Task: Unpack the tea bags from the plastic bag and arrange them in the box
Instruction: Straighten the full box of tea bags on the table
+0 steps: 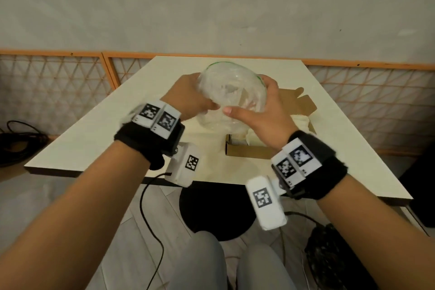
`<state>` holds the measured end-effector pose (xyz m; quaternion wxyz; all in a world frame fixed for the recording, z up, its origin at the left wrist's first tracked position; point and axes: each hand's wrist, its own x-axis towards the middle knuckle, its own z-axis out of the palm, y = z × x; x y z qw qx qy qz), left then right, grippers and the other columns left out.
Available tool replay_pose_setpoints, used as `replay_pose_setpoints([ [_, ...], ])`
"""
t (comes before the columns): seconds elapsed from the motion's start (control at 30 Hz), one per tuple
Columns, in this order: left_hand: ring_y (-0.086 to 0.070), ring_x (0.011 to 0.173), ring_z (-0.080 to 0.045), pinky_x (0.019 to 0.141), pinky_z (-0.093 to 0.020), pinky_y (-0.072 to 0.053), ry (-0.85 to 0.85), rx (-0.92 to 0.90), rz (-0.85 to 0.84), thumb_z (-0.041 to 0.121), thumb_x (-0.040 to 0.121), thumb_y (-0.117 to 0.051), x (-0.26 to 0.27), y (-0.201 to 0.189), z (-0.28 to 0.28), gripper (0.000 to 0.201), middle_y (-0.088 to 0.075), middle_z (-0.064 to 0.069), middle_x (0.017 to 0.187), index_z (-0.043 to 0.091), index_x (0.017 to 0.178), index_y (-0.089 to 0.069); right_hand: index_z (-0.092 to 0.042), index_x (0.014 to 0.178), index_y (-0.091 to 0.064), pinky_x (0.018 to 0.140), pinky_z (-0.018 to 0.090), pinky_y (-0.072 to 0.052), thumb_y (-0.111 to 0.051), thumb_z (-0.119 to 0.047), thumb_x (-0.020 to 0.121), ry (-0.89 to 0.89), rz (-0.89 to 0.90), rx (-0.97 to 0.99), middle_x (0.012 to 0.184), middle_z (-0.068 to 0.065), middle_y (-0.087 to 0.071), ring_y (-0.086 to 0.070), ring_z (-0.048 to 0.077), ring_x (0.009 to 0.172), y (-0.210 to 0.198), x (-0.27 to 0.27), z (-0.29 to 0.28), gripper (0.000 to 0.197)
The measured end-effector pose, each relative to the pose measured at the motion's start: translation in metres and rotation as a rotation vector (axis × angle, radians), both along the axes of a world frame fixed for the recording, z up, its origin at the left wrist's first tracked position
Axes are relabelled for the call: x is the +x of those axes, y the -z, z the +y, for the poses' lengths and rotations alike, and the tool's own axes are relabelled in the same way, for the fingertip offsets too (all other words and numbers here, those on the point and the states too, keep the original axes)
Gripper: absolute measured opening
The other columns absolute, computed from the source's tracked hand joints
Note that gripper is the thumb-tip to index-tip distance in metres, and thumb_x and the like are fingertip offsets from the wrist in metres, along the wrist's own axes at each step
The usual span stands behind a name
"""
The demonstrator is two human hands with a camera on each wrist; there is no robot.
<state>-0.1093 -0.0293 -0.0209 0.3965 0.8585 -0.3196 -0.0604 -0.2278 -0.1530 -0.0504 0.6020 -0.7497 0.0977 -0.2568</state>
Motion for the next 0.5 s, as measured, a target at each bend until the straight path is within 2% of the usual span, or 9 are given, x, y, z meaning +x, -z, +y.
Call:
replay_pose_setpoints([
  [0.07, -0.058, 0.076, -0.010, 0.061, -0.012, -0.040, -0.053, 0.035, -0.178, 0.012, 0.075, -0.076, -0.009, 0.008, -0.009, 0.036, -0.061, 0.002, 0.088, 0.009, 0.107, -0.060, -0.027, 0.117, -0.030, 0.080, 0.014, -0.050, -0.077, -0.008, 0.072, 0.080, -0.063, -0.090, 0.110, -0.009, -0.051, -0.056, 0.003, 0.097, 0.007, 0.001, 0.006, 0.067],
  [0.1, -0.059, 0.081, -0.011, 0.062, -0.013, -0.041, -0.063, -0.020, -0.172, 0.010, 0.074, -0.077, -0.014, 0.010, -0.010, 0.038, -0.061, 0.002, 0.091, 0.009, 0.107, -0.059, -0.026, 0.113, -0.032, 0.078, 0.014, -0.050, -0.073, -0.005, 0.074, 0.136, -0.075, -0.130, 0.108, -0.009, -0.053, -0.057, 0.004, 0.094, 0.008, 0.001, 0.004, 0.061],
  [0.17, -0.061, 0.085, -0.006, 0.063, -0.008, -0.044, 0.042, -0.195, -0.001, 0.009, 0.069, -0.081, -0.022, 0.010, -0.005, 0.051, -0.063, 0.006, 0.097, 0.010, 0.112, -0.056, -0.024, 0.108, -0.036, 0.072, 0.011, -0.049, -0.065, -0.001, 0.079, 0.230, -0.062, -0.185, 0.096, -0.013, -0.054, -0.058, 0.004, 0.085, 0.007, -0.002, -0.008, 0.047],
  [0.23, -0.065, 0.094, -0.007, 0.073, -0.013, -0.051, 0.230, -0.327, 0.276, 0.023, 0.064, -0.084, -0.032, 0.006, 0.002, 0.064, -0.067, 0.004, 0.107, 0.012, 0.121, -0.055, -0.019, 0.106, -0.038, 0.060, 0.004, -0.044, -0.056, 0.000, 0.083, 0.294, 0.000, -0.294, 0.084, -0.016, -0.050, -0.055, 0.005, 0.075, 0.006, -0.005, -0.021, 0.035],
  [0.27, -0.067, 0.098, -0.011, 0.077, -0.021, -0.054, 0.286, -0.366, 0.400, 0.028, 0.067, -0.082, -0.037, 0.005, 0.004, 0.063, -0.068, 0.000, 0.111, 0.012, 0.122, -0.056, -0.016, 0.106, -0.039, 0.054, 0.005, -0.041, -0.053, 0.000, 0.083, 0.323, 0.040, -0.377, 0.080, -0.016, -0.047, -0.053, 0.009, 0.071, 0.007, -0.008, -0.025, 0.031],
  [0.33, -0.067, 0.093, -0.018, 0.077, -0.030, -0.056, 0.258, -0.447, 0.560, 0.028, 0.080, -0.072, -0.042, 0.008, 0.000, 0.043, -0.069, -0.005, 0.108, 0.009, 0.118, -0.061, -0.015, 0.103, -0.041, 0.054, 0.012, -0.039, -0.050, 0.000, 0.084, 0.329, 0.065, -0.464, 0.077, -0.015, -0.047, -0.052, 0.015, 0.073, 0.010, -0.014, -0.025, 0.026],
  [0.4, -0.065, 0.077, -0.021, 0.068, -0.031, -0.054, 0.160, -0.500, 0.547, 0.019, 0.086, -0.066, -0.043, 0.011, -0.007, 0.022, -0.070, -0.008, 0.096, 0.008, 0.105, -0.067, -0.018, 0.101, -0.041, 0.060, 0.011, -0.044, -0.057, -0.003, 0.085, 0.236, 0.017, -0.357, 0.083, -0.016, -0.052, -0.057, 0.010, 0.077, 0.014, -0.021, -0.026, 0.027],
  [0.47, -0.060, 0.057, -0.018, 0.059, -0.028, -0.052, 0.093, -0.495, 0.406, 0.010, 0.086, -0.066, -0.039, 0.016, -0.011, 0.003, -0.068, -0.003, 0.071, 0.010, 0.083, -0.067, -0.018, 0.111, -0.047, 0.064, 0.013, -0.047, -0.061, -0.007, 0.086, 0.110, -0.039, -0.064, 0.092, -0.014, -0.057, -0.059, 0.002, 0.080, 0.013, -0.031, -0.029, 0.031],
  [0.5, -0.057, 0.048, -0.014, 0.054, -0.027, -0.052, 0.046, -0.475, 0.319, 0.008, 0.085, -0.066, -0.035, 0.020, -0.013, 0.013, -0.064, 0.001, 0.059, 0.012, 0.073, -0.064, -0.017, 0.117, -0.051, 0.062, 0.017, -0.046, -0.058, -0.011, 0.088, 0.050, -0.056, 0.104, 0.094, -0.012, -0.060, -0.058, 0.003, 0.080, 0.011, -0.036, -0.029, 0.031],
])
